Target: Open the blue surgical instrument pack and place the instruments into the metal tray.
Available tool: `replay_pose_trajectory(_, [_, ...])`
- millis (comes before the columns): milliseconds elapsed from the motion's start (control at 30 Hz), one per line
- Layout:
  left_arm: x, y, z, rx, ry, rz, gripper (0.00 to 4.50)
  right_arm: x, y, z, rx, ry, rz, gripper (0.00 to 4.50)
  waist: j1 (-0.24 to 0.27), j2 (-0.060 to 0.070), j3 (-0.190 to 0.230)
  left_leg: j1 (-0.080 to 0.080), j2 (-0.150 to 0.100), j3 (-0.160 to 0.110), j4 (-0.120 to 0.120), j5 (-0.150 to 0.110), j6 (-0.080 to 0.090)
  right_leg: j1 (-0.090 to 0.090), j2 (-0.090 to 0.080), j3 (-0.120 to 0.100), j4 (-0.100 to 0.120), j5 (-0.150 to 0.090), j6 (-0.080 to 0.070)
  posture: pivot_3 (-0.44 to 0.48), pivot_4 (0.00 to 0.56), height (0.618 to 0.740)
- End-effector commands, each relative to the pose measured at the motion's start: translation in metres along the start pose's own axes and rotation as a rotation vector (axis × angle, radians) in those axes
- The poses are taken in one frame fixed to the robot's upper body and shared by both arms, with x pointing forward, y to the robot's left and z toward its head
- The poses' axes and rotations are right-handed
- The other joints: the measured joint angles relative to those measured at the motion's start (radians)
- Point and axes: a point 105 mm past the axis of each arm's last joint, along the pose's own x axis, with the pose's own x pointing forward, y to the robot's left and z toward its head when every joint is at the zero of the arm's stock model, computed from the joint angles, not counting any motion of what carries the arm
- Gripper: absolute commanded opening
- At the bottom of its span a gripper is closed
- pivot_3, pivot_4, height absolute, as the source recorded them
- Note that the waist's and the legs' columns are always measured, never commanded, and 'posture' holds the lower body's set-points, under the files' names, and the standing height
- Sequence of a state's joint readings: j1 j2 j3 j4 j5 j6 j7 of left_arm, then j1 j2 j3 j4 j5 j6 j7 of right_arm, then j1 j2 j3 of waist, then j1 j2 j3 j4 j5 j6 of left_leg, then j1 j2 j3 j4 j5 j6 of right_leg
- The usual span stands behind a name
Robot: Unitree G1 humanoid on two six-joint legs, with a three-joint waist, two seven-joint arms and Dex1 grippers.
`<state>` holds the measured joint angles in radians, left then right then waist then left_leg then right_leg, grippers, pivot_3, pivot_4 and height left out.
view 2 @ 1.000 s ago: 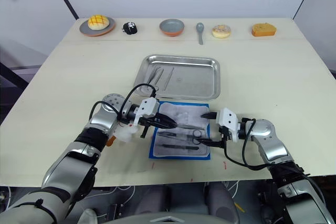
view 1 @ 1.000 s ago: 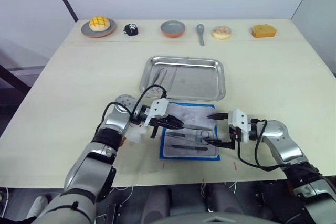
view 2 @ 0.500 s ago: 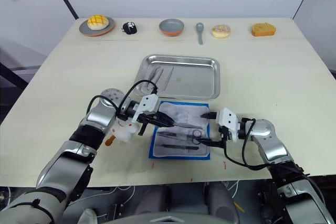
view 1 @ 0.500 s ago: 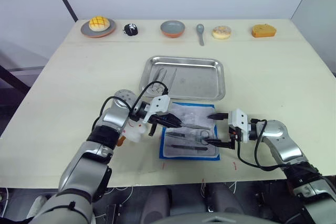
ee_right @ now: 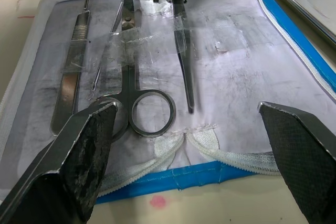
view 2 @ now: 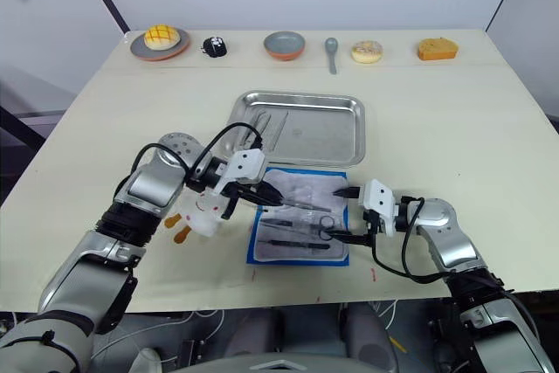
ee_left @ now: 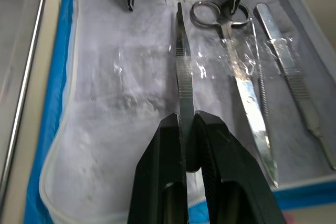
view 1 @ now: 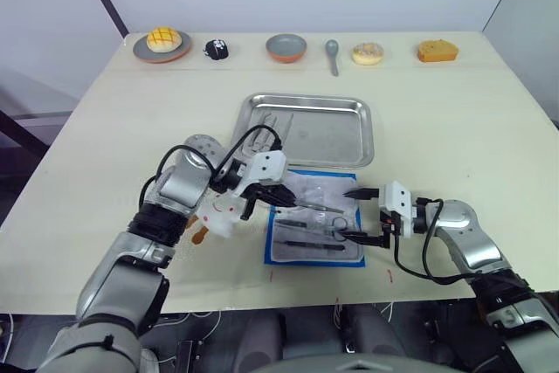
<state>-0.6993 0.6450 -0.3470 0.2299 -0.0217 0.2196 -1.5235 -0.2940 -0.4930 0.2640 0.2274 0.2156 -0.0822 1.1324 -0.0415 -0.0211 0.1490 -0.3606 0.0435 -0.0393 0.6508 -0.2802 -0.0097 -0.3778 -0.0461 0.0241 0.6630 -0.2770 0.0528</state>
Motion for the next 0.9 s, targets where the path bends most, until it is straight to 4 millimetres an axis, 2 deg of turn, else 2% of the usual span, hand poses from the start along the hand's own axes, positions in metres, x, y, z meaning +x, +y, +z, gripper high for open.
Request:
replay_pose_trajectory(33, [-0.011,0.002,0.015,0.039,0.026,0.007,0.05,0.003,0.022,-0.043,0.101,0.158,0.059,4.5,0.0,0.0,0.0,0.0,0.0,0.0,0.0,0.0,0.0,0.0,0.0,0.0,0.0,0.0,0.0,0.0,0.15,0.732])
replay_pose_trajectory(467, [-0.04,0.0,0.015,0.025,0.079,0.022,0.05,0.006,0.021,-0.043,0.098,0.153,0.062,4.5,-0.002,0.0,0.0,0.0,0.0,0.0,0.0,0.0,0.0,0.0,0.0,0.0,0.0,0.0,0.0,0.0,0.15,0.732])
replay_pose_trajectory(767, [-0.069,-0.005,0.007,-0.003,0.104,0.054,0.05,0.006,0.019,-0.044,0.093,0.155,0.067,4.5,-0.002,0.0,0.0,0.0,0.0,0.0,0.0,0.0,0.0,0.0,0.0,0.0,0.0,0.0,0.0,0.0,0.15,0.732])
replay_pose_trajectory(900, [-0.091,-0.008,0.013,-0.021,0.089,0.084,0.05,0.005,0.019,-0.044,0.092,0.155,0.07,4.5,-0.003,0.0,0.001,0.0,0.001,0.0,0.0,0.0,0.0,0.0,0.0,0.0,0.0,0.0,0.0,0.0,0.15,0.732])
